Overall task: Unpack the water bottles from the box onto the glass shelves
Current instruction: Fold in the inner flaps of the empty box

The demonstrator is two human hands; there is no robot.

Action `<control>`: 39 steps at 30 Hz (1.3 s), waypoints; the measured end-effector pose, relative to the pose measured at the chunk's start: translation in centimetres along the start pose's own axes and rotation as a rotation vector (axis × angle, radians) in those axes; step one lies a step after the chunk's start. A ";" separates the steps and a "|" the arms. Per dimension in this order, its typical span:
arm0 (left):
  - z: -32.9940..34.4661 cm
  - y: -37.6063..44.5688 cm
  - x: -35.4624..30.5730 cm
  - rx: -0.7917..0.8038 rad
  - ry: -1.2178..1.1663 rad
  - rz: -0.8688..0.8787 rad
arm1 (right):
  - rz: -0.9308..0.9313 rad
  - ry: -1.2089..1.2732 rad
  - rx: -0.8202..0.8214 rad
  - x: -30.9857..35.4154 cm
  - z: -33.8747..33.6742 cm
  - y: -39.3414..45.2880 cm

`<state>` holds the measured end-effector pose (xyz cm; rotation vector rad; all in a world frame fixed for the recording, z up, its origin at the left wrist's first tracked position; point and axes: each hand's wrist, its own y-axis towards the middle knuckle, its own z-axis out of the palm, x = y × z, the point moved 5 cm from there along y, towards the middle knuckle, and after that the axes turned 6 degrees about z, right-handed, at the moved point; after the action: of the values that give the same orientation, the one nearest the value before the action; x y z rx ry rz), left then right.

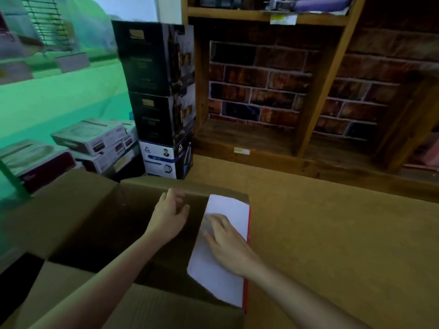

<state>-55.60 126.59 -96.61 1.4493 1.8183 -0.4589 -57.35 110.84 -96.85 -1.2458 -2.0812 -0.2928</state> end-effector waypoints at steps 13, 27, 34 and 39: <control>-3.8 -2.0 5.4 -0.014 0.116 -0.129 | 0.009 -0.236 0.192 0.8 5.0 3.5; -15.1 -7.1 14.9 -0.220 0.402 -0.576 | -0.261 -0.165 0.235 12.9 11.7 3.9; -16.2 -7.4 14.7 -0.433 0.143 -0.497 | -0.298 -0.172 0.219 13.5 12.7 2.5; -17.8 -9.1 14.0 -0.653 -0.031 -0.354 | -0.373 -0.115 0.081 14.7 10.8 2.1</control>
<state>-71.07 145.42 -96.88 0.6793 1.9539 -0.0333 -64.87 127.52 -95.50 -0.8385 -2.3969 -0.3054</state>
